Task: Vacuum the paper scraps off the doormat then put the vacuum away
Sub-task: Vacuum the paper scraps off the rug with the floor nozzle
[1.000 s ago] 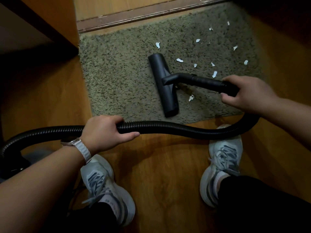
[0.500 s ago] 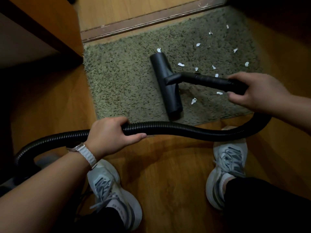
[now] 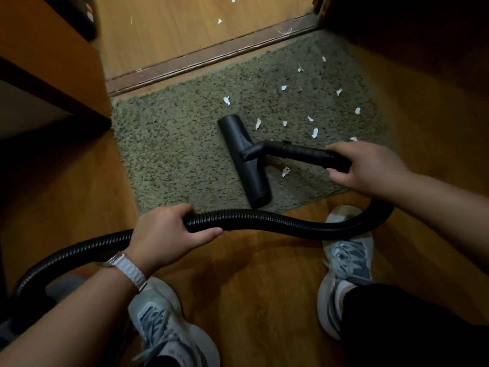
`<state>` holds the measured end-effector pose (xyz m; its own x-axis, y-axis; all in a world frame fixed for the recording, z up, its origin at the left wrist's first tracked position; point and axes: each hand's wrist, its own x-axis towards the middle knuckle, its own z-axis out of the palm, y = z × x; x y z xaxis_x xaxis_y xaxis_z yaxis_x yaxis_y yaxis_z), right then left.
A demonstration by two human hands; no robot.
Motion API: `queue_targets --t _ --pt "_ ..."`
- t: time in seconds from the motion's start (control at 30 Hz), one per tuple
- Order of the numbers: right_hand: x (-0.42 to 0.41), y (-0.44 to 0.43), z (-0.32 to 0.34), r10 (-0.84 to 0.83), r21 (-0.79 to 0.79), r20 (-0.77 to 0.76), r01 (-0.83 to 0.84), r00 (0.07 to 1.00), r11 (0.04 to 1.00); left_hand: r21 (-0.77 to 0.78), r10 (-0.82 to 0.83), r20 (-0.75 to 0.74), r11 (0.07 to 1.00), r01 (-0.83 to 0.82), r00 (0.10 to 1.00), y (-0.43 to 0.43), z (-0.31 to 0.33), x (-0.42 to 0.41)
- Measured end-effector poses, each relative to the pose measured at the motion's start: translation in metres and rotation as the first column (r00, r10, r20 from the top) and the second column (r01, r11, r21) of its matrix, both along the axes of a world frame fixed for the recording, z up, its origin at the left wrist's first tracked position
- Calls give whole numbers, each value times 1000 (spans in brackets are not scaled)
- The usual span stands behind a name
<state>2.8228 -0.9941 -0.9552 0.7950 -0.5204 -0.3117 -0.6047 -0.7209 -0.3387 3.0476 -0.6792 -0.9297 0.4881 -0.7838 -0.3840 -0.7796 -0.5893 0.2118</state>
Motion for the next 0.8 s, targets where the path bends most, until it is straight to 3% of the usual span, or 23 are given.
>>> queue_targets --t 0.17,0.47,0.6,0.8 --pt "-3 1 -1 37 4 13 -37 999 999 8 5 10 1000 -5 1000 -2 -3 1" --pt "-15 -19 1 -309 82 30 306 950 948 23 35 -11 999 -35 999 -3 -6 -1" --pt "-2 -18 -1 -242 66 -21 243 970 968 23 47 -23 999 -47 999 -4 -5 -2" --pt "17 -3 4 3 45 -55 -1 998 999 0 37 -13 999 -37 999 0 -5 -2"
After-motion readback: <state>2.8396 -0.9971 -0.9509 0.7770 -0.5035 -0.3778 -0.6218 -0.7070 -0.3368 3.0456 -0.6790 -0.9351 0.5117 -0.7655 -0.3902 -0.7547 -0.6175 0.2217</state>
